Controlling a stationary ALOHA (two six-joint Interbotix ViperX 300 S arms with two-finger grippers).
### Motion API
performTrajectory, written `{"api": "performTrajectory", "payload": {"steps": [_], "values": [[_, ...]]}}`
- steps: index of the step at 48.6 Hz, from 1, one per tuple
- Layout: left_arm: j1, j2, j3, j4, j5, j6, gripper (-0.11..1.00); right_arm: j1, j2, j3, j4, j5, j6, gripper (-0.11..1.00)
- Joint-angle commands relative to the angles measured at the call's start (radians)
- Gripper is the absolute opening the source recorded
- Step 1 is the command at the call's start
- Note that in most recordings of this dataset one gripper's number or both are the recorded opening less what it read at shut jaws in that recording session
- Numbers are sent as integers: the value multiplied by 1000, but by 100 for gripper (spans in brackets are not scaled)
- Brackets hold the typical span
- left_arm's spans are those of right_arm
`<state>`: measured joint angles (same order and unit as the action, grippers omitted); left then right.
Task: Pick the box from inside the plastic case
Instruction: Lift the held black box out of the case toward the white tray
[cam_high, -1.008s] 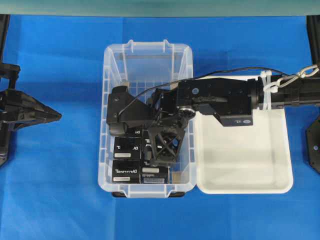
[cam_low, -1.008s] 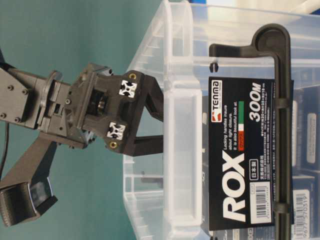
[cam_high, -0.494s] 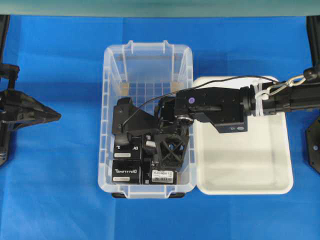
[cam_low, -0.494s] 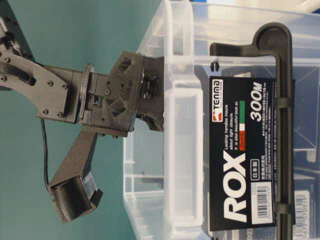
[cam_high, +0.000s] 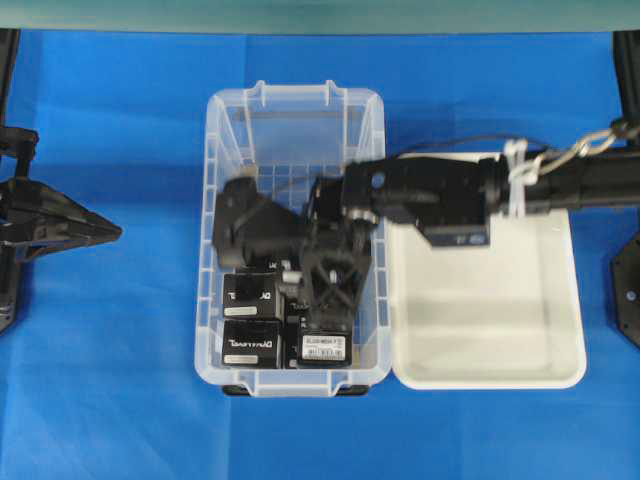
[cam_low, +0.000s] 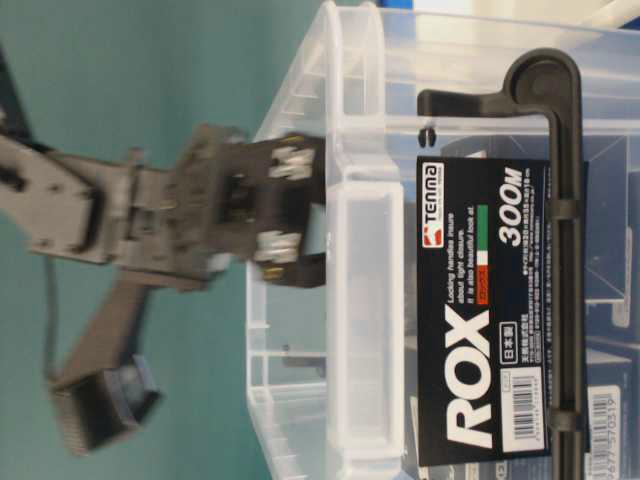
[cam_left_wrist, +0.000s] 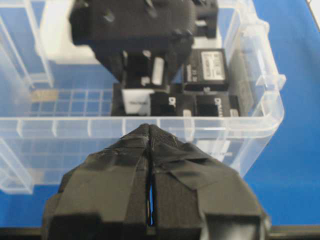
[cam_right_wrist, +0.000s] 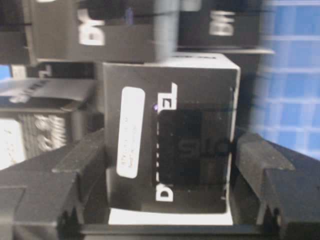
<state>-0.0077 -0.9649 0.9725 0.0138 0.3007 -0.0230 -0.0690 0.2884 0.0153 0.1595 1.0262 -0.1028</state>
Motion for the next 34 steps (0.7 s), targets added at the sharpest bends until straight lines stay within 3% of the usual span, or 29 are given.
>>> {"api": "performTrajectory", "payload": {"steps": [1,19,27,34], "values": [[0,5,-15,2,-6,2,-4,-35,-41,-58,3,26,-5,64],[2,3,-14,2,-5,2,-4,-138,-212,-152,5,238,-17,64],[0,3,-14,3,-5,2,-4,-183,-331,-72,8,348,-29,64],[2,3,-11,3,5,2,-4,-221,-465,83,25,351,-38,64]]}}
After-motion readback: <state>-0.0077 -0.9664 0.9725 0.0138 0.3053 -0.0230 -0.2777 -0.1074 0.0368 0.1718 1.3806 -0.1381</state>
